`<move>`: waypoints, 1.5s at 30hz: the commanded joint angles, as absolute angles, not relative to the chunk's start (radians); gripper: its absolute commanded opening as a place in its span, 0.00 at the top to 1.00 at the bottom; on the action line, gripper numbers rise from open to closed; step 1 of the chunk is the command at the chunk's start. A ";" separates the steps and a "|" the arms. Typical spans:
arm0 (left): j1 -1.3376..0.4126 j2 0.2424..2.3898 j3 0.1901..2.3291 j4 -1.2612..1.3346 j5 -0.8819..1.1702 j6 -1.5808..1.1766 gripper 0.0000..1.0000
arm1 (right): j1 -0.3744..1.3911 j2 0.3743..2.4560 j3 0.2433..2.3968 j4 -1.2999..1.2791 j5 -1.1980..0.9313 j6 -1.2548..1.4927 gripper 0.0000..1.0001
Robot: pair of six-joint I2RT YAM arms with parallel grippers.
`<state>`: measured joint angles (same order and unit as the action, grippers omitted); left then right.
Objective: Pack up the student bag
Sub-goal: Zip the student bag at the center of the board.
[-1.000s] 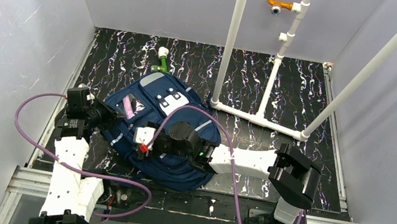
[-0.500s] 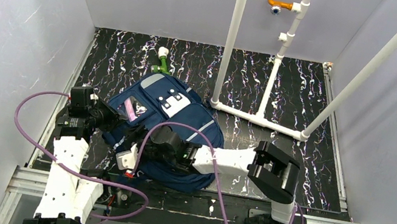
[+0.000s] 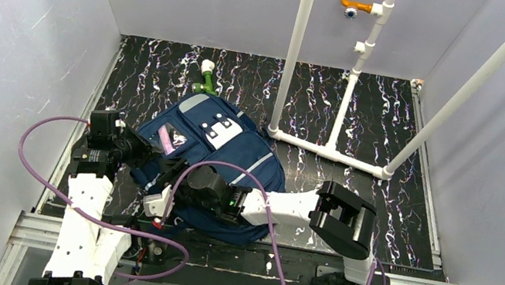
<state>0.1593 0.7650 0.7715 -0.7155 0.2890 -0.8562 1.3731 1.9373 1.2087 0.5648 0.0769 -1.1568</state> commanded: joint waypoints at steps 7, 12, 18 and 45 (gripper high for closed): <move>0.144 0.764 0.811 -0.783 0.351 -0.829 1.00 | 1.335 1.892 1.227 0.403 0.167 -1.192 0.39; 0.144 0.758 0.805 -0.778 0.354 -0.835 1.00 | 1.318 1.948 1.237 0.450 0.225 -1.262 0.41; 0.143 0.747 0.800 -0.785 0.347 -0.834 1.00 | 1.315 1.984 1.254 0.612 0.262 -1.245 0.56; 0.143 0.733 0.760 -0.784 0.300 -0.816 1.00 | 1.039 1.832 1.254 0.632 -0.326 0.041 0.99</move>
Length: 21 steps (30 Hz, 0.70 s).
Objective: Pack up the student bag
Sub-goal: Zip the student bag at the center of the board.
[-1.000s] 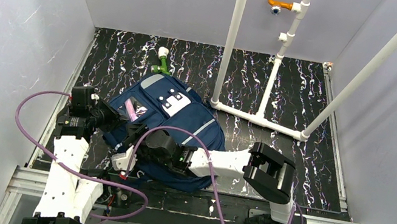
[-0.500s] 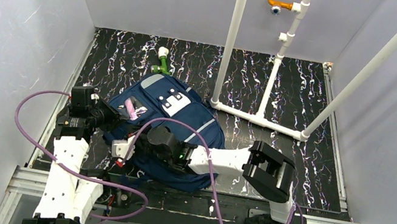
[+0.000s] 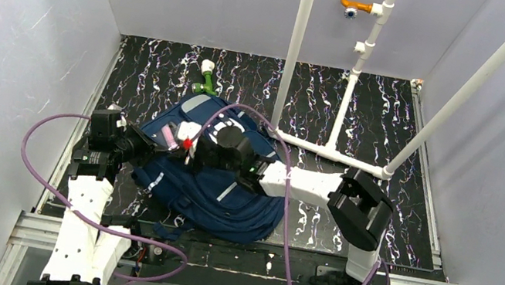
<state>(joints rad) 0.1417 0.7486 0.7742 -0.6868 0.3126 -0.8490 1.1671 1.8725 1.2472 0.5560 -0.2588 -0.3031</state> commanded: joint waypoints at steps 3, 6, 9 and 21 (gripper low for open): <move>0.144 0.730 0.758 -0.787 0.295 -0.814 1.00 | 0.982 1.853 1.223 0.812 -0.359 0.369 0.99; 0.143 0.726 0.758 -0.794 0.289 -0.811 1.00 | 0.940 1.864 1.144 1.029 -0.329 0.659 0.99; 0.144 0.724 0.757 -0.797 0.284 -0.811 1.00 | 0.936 1.861 1.139 1.009 -0.255 0.725 0.99; 0.144 0.703 0.754 -0.823 0.251 -0.793 1.00 | 0.893 1.746 0.970 0.904 0.077 0.737 0.99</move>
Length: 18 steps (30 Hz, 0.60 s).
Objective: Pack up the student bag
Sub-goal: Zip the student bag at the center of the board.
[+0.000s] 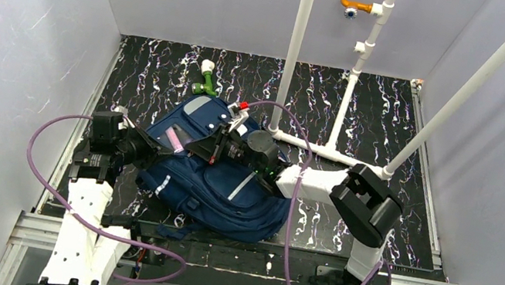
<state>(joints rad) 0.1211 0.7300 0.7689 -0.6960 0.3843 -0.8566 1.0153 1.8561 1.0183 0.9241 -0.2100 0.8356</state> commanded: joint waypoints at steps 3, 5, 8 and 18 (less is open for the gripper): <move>0.143 0.696 0.751 -0.825 0.235 -0.788 1.00 | 0.923 1.709 0.997 0.818 0.122 0.530 0.99; 0.144 0.692 0.747 -0.825 0.231 -0.783 1.00 | 0.929 1.702 1.003 0.809 0.135 0.458 0.99; 0.143 0.685 0.748 -0.831 0.228 -0.765 1.00 | 0.928 1.682 0.957 0.857 0.230 0.469 0.99; 0.144 0.673 0.717 -0.779 0.475 -0.705 0.64 | 0.979 1.790 1.059 0.989 -0.144 0.600 0.99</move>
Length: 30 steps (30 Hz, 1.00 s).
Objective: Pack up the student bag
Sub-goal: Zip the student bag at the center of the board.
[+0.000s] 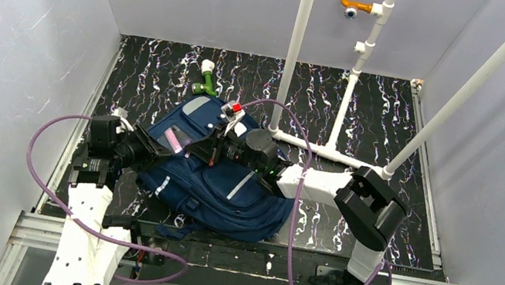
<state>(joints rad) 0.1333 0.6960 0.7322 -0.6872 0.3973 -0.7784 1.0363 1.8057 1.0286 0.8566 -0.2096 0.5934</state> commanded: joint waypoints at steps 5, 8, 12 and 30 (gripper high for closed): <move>0.141 0.671 0.626 -0.709 0.595 -0.826 0.50 | 1.032 1.748 0.995 1.005 -0.057 0.647 0.99; 0.142 0.682 0.549 -0.605 0.678 -0.940 0.50 | 1.053 1.749 0.993 1.005 -0.038 0.677 0.99; 0.143 0.677 0.519 -0.559 0.606 -0.951 0.52 | 1.076 1.745 0.996 1.000 -0.030 0.690 0.99; 0.146 0.659 0.554 -0.524 0.448 -0.900 0.48 | 1.100 1.690 0.967 0.943 -0.006 0.650 0.99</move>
